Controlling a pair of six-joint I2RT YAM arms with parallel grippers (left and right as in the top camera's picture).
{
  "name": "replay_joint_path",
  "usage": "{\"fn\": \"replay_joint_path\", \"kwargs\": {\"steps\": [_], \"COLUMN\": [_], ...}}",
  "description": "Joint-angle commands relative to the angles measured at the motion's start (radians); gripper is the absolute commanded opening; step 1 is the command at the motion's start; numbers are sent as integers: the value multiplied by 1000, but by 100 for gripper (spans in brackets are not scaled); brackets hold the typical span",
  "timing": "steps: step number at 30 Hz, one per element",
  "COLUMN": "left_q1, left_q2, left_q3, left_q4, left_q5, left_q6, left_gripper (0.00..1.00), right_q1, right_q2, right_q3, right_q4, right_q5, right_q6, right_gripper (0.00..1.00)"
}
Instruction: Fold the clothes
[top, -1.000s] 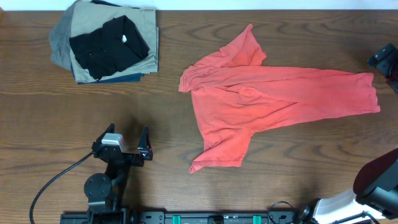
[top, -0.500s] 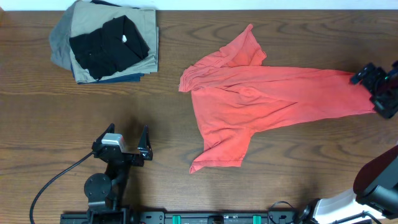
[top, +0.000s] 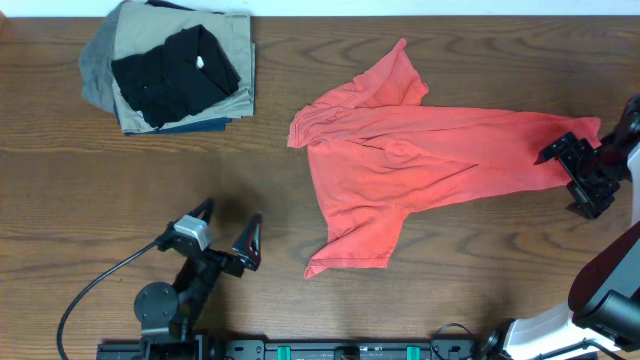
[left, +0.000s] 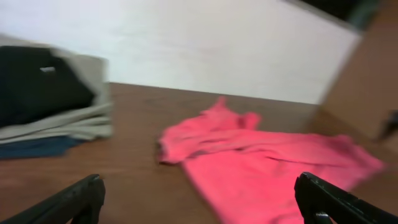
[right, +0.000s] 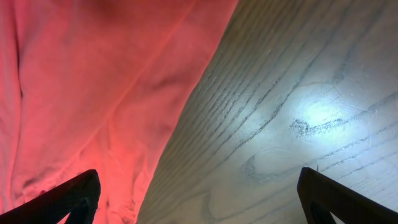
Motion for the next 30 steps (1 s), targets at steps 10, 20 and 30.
{"fn": "replay_joint_path", "kwargs": {"steps": [10,20,30], "left_q1": [-7,-243,-651], "left_q2": [354,863,1141], "left_q3": [457,888,922], "left_q4": [-264,-763,-782], "left_q5": [303,44,-334], "left_q6": [59,190,189], "left_gripper": [98,98,98], "right_q1": [16,16,16], "right_q2": [6,6,6], "right_q3": [-5,-5,-5], "right_q4": [0,0,0], "right_q5": [-7,-7,-7], "right_q6": [18,18,18], "right_gripper": [99,99,99]}}
